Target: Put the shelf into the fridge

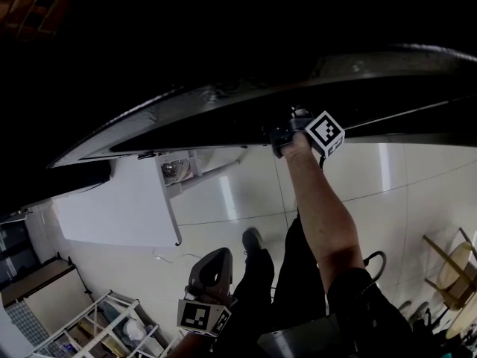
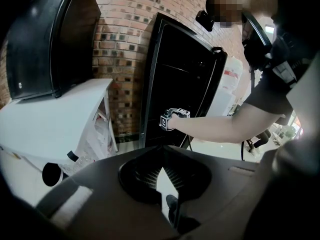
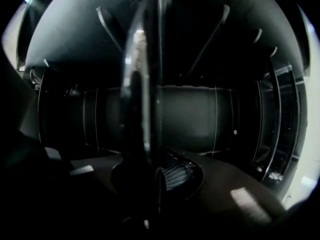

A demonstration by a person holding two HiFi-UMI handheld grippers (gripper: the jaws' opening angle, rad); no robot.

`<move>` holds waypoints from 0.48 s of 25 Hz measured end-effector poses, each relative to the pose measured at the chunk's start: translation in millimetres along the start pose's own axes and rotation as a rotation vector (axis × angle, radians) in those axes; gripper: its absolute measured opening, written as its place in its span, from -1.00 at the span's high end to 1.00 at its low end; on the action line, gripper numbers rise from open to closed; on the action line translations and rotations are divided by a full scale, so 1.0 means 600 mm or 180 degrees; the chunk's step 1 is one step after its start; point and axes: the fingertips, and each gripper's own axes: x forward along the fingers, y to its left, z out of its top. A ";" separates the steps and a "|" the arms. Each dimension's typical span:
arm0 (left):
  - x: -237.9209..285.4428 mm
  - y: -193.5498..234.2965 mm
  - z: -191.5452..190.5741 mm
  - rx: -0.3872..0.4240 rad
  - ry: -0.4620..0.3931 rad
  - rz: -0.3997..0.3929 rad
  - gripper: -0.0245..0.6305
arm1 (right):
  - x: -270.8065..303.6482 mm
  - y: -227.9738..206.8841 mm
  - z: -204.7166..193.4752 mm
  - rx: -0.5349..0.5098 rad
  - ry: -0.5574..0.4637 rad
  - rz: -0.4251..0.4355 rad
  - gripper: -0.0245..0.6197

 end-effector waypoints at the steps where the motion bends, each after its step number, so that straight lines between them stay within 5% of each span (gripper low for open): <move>1: 0.000 -0.001 0.001 -0.0001 -0.0015 -0.0009 0.94 | 0.001 0.000 0.001 -0.0001 0.0001 0.0003 0.87; 12: -0.001 -0.010 0.013 -0.0002 -0.0185 -0.0064 0.94 | 0.019 0.000 0.005 0.0025 -0.0001 -0.0019 0.87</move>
